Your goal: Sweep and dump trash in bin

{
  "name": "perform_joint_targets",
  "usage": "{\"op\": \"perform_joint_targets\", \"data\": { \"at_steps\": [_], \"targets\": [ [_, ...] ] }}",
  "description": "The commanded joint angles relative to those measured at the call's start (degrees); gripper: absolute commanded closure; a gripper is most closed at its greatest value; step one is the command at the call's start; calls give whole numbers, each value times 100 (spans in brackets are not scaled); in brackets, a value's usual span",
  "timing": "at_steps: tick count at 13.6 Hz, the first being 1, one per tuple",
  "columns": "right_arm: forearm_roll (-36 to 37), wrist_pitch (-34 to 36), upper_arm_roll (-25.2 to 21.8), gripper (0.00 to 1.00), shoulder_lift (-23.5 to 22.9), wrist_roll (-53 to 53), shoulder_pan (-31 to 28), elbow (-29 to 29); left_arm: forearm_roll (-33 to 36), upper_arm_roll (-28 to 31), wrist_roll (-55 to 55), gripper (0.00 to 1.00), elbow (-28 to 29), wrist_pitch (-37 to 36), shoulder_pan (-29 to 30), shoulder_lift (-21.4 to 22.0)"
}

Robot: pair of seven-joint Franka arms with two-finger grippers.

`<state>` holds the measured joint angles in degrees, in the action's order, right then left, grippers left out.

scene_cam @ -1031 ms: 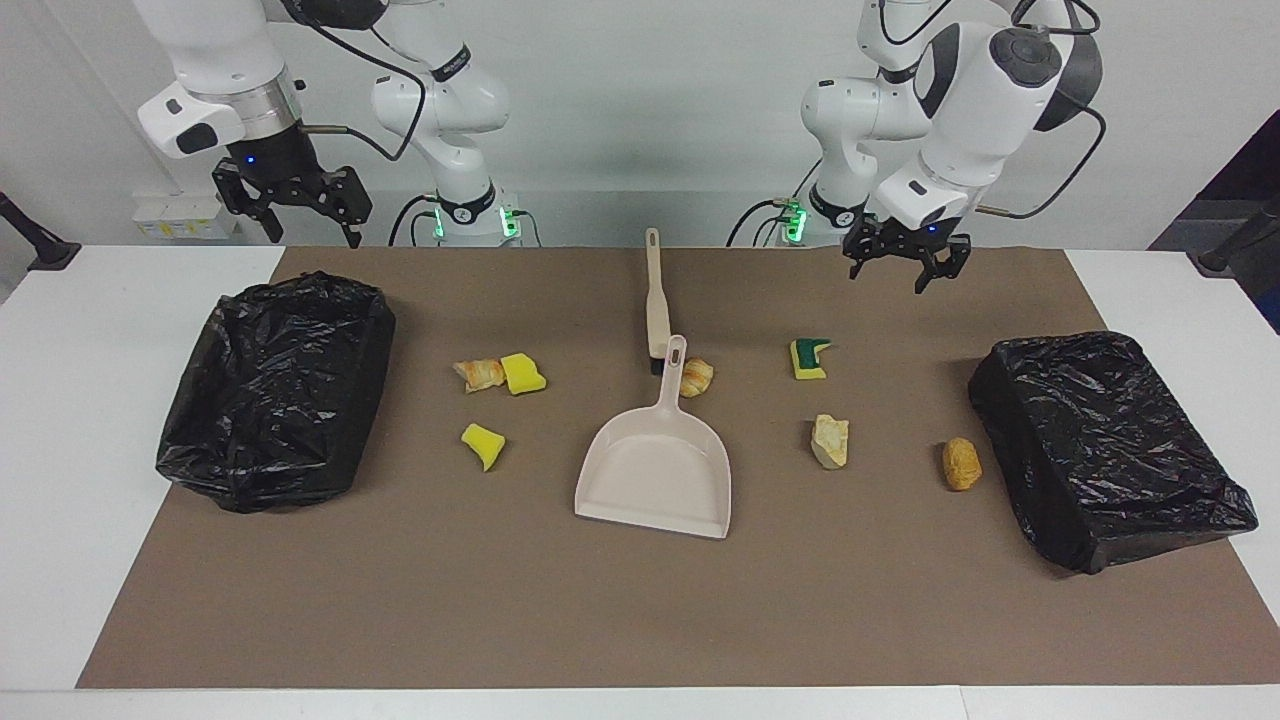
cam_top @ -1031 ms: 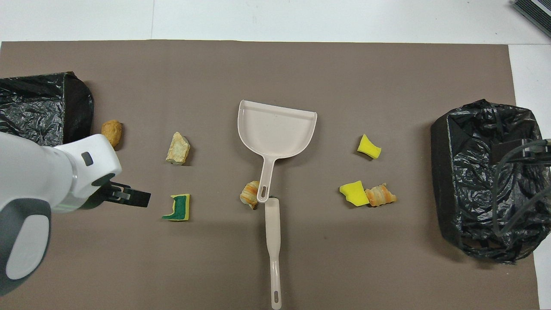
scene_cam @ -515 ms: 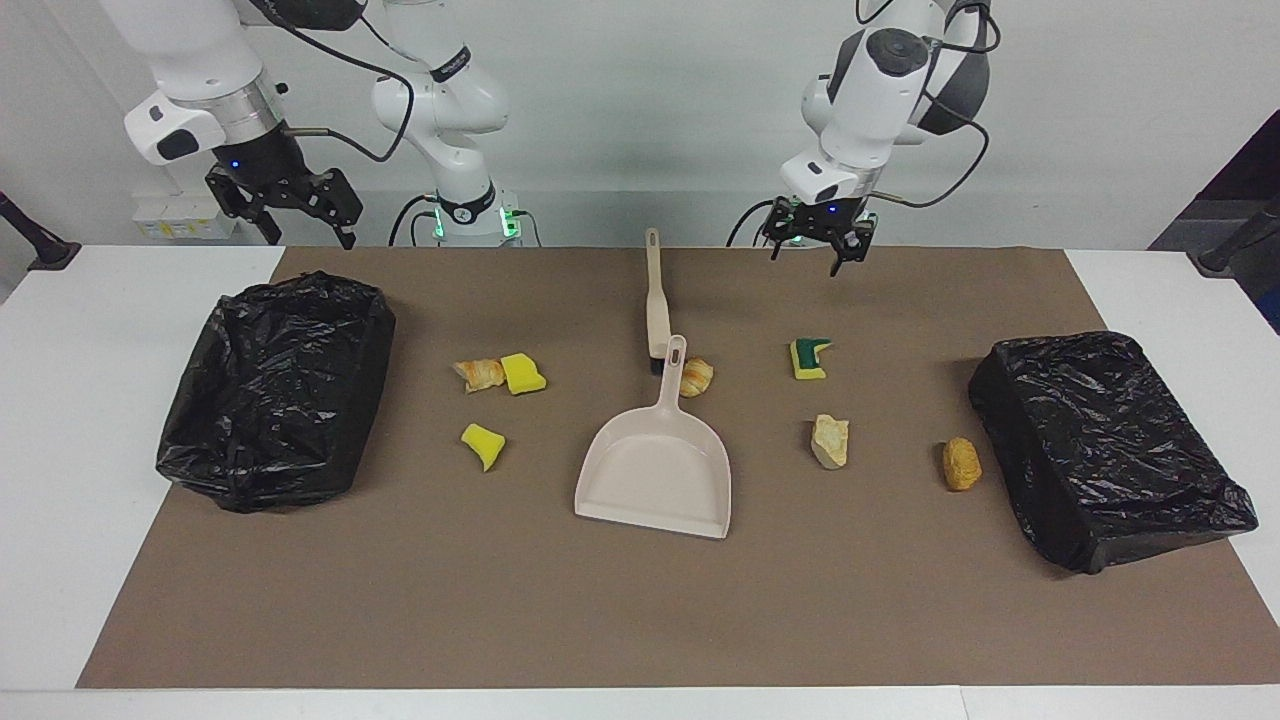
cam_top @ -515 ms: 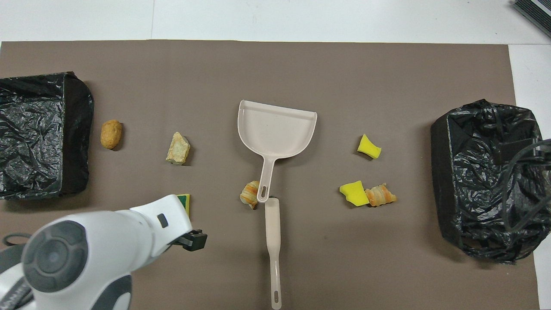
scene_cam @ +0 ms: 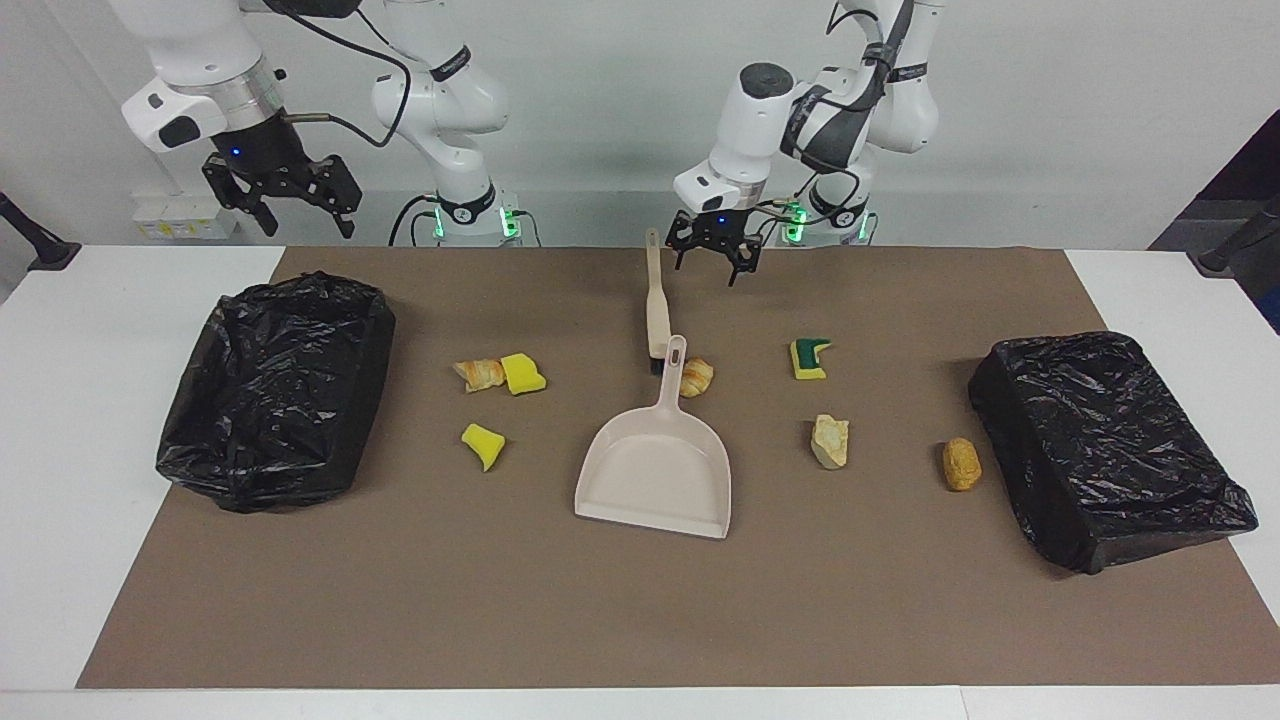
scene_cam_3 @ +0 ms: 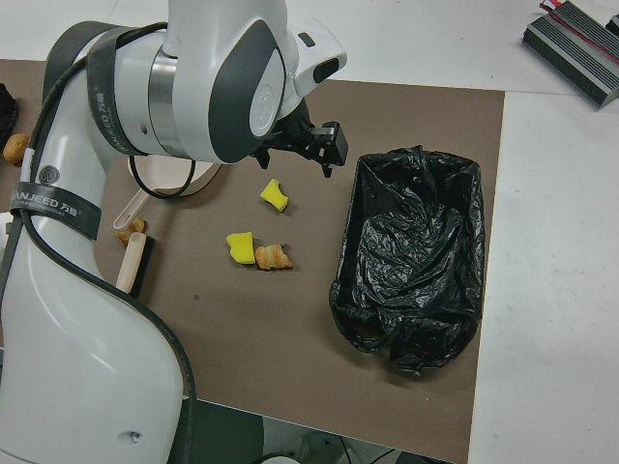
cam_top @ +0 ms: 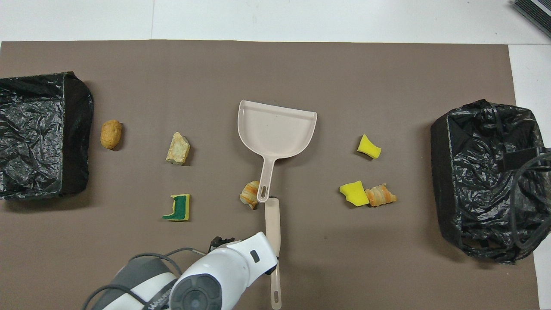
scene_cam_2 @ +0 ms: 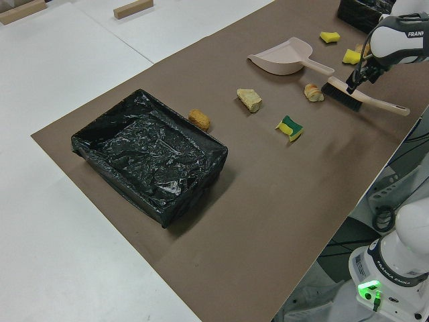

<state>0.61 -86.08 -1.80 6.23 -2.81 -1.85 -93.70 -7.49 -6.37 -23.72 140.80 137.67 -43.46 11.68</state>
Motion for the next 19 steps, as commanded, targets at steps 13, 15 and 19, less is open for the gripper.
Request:
{"op": "perform_joint_targets", "data": {
  "at_steps": [13, 15, 19],
  "targets": [
    [79, -102, 39, 0, 212, -326, -52, -369, 20, 13, -1513, 100, -88, 76, -937, -553],
    [79, -128, 39, 0, 212, -282, -26, -369, 20, 22, -1504, 100, -149, -159, -840, -492],
    [79, -321, 65, 0, 133, 472, 386, -299, 20, 75, -1504, 100, -615, -1555, -805, -264]
  ]
}}
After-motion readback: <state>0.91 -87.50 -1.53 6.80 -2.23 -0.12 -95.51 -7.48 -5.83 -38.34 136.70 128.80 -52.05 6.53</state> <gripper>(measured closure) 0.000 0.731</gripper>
